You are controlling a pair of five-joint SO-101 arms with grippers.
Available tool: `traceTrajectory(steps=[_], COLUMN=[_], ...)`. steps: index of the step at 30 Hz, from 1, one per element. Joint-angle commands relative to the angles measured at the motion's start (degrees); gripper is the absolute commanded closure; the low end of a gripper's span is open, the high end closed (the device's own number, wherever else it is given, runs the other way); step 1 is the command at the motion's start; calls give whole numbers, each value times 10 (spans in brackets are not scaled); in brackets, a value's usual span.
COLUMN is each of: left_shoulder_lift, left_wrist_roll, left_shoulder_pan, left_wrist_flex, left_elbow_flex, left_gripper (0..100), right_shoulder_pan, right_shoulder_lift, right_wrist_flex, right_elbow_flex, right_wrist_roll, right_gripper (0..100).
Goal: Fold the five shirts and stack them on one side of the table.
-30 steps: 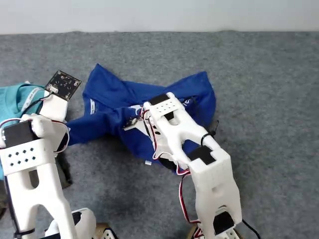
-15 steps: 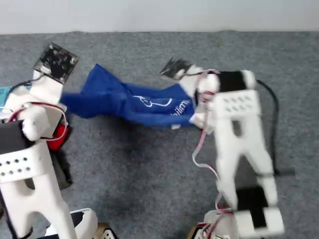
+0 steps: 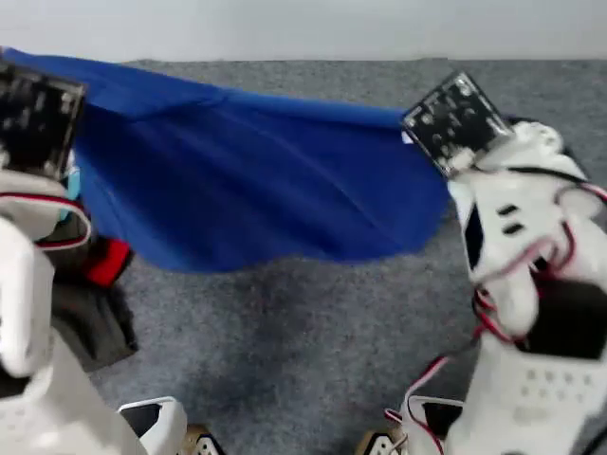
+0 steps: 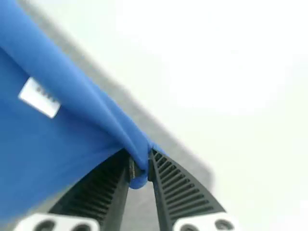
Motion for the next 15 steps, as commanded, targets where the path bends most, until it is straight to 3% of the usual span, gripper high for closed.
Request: traceTrajectory(steps=[1,7,15], left_shoulder_lift=[-13,-41,-117], left_wrist_roll=[1,-82,-175], left_shoulder_pan=[2,3,3], left_wrist_flex=[-19,4,52], left_elbow_flex=[-34,-71,-73], left_gripper=[985,985,985], right_shoulder_pan=[23,43,95], right_shoulder_lift=[-46,-95,-159], right_wrist_flex=[-49,-111,-108], right_elbow_flex=[-10,-10,-9], right_wrist_roll=[4,28,92], right_gripper=[989,989,989])
